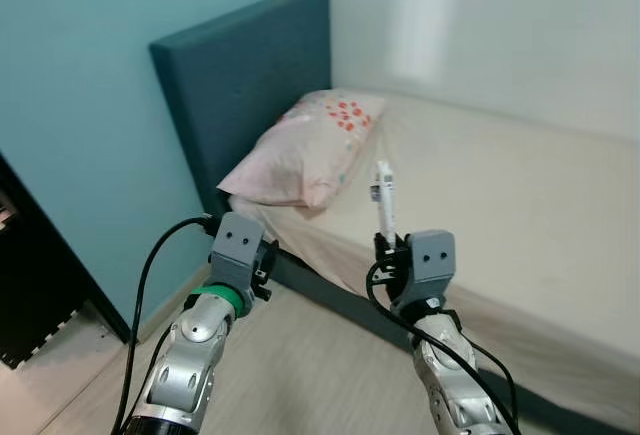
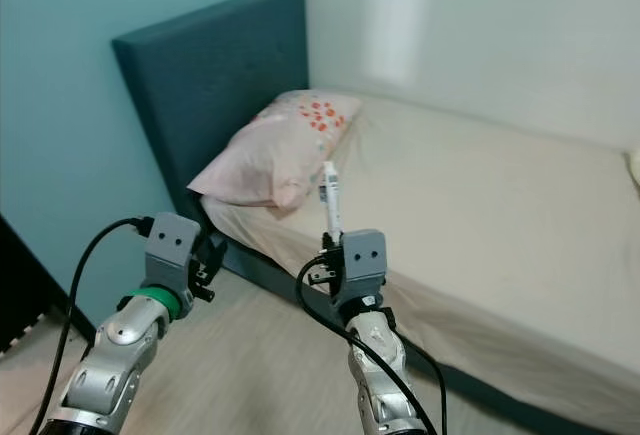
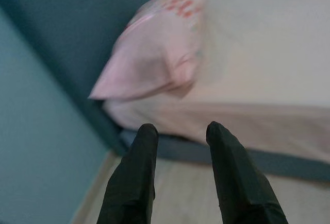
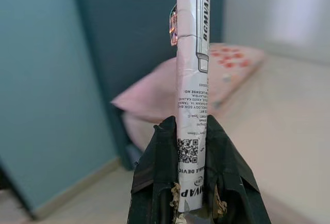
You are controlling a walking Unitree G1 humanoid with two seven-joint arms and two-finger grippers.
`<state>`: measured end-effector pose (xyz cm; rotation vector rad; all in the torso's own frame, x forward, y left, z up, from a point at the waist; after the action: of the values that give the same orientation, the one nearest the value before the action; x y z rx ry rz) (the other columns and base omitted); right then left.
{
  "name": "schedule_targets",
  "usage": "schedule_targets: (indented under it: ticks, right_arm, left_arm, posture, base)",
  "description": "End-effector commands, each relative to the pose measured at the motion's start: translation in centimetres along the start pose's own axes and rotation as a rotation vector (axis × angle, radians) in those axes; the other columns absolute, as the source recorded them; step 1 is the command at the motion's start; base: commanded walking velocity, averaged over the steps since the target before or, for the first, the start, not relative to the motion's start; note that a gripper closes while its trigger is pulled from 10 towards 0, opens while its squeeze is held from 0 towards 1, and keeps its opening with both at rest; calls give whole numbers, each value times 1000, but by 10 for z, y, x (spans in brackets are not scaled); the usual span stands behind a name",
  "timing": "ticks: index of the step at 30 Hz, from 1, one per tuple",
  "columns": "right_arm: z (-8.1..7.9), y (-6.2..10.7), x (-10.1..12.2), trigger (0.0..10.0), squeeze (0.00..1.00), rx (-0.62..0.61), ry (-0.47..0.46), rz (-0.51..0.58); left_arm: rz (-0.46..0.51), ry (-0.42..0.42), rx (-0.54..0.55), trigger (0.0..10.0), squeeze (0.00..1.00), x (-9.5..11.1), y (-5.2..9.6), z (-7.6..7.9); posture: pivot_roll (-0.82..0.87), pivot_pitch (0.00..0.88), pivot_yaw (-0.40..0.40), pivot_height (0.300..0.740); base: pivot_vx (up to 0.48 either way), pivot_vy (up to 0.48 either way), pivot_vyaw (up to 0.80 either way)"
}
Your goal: Clean up the room
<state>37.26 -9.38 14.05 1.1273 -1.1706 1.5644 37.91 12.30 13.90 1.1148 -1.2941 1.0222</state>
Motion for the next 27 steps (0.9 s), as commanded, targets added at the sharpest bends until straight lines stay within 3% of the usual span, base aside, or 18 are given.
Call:
schedule_targets:
  ticks: [1,22,27]
  right_arm:
    - [-8,1,-5,10000,0,25,3,-16]
    - [-15,-3,-5,10000,0,55,4,-9]
    - [-25,-1,-12,10000,0,106,-1,-31]
  left_arm:
    - [-36,6,-3,10000,0,-10,2,-1]
    - [-45,-23,5,10000,0,-14,4,-6]
    - [-50,-34,18,10000,0,-16,4,-10]
  posture:
    - [-91,0,93,740]
    - [-82,0,93,740]
    - [-75,0,89,740]
  base:
    - [0,0,794]
    - [0,0,794]
    - [0,0,794]
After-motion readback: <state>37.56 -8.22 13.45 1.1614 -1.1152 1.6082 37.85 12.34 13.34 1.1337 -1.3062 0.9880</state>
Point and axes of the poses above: a point about 5 cm out from each wrist's last joint towards the gripper, its own y axis pointing back from the gripper into the wrist, its own x axis along the axis of the wrist's last joint, z = x × y, the point moved 6 cm from there along -y, pointing out of the wrist towards the gripper, and after that the axes turned 10 degrees about y, right-handed, at the moved point
